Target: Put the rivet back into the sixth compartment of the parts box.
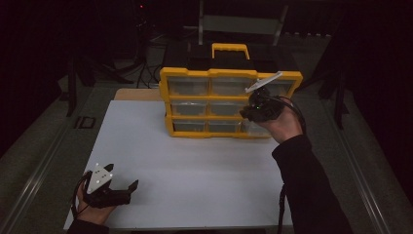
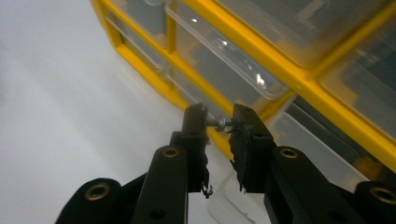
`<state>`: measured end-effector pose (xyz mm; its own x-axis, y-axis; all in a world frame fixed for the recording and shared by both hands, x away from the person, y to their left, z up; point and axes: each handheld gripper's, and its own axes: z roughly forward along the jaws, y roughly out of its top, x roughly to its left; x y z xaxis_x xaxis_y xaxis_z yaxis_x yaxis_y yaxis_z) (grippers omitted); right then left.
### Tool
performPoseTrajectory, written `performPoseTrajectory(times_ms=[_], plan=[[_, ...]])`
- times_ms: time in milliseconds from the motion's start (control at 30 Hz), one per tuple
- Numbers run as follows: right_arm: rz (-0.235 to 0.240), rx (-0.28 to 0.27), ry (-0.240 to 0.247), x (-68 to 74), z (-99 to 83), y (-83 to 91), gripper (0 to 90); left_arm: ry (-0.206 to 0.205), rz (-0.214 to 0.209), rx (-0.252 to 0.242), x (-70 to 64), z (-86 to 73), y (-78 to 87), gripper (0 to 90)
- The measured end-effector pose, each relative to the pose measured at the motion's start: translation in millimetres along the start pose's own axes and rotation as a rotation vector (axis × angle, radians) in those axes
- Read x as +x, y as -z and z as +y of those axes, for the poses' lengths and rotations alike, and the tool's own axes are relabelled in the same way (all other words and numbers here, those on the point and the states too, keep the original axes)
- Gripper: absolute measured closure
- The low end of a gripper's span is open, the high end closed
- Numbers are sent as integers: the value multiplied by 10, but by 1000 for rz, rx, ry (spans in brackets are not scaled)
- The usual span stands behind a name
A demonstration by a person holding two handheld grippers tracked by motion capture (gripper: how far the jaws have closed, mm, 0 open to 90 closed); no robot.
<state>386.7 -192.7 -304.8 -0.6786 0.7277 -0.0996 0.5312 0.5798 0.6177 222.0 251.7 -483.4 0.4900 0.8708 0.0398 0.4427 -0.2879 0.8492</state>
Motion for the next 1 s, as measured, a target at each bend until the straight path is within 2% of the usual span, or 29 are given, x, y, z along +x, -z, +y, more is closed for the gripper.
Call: performPoseTrajectory(times_ms=[167,767,833,867,933,1000], plan=[[-18,-2,-24,-82,-58,49,754,2,0,-2,-2,0,-3,7],[-65,44,-52,-252,-182,86,741,0,-1,4,2,-1,-10,7],[-54,38,-57,-269,-204,90,552,1,0,4,5,0,-10,7],[-54,38,-57,-269,-204,90,552,1,0,4,5,0,-10,7],[-64,16,-77,-265,-228,112,374,2,-1,5,2,0,-15,7],[-70,-12,-79,-258,-272,152,280,0,-1,6,2,-2,-12,7]])
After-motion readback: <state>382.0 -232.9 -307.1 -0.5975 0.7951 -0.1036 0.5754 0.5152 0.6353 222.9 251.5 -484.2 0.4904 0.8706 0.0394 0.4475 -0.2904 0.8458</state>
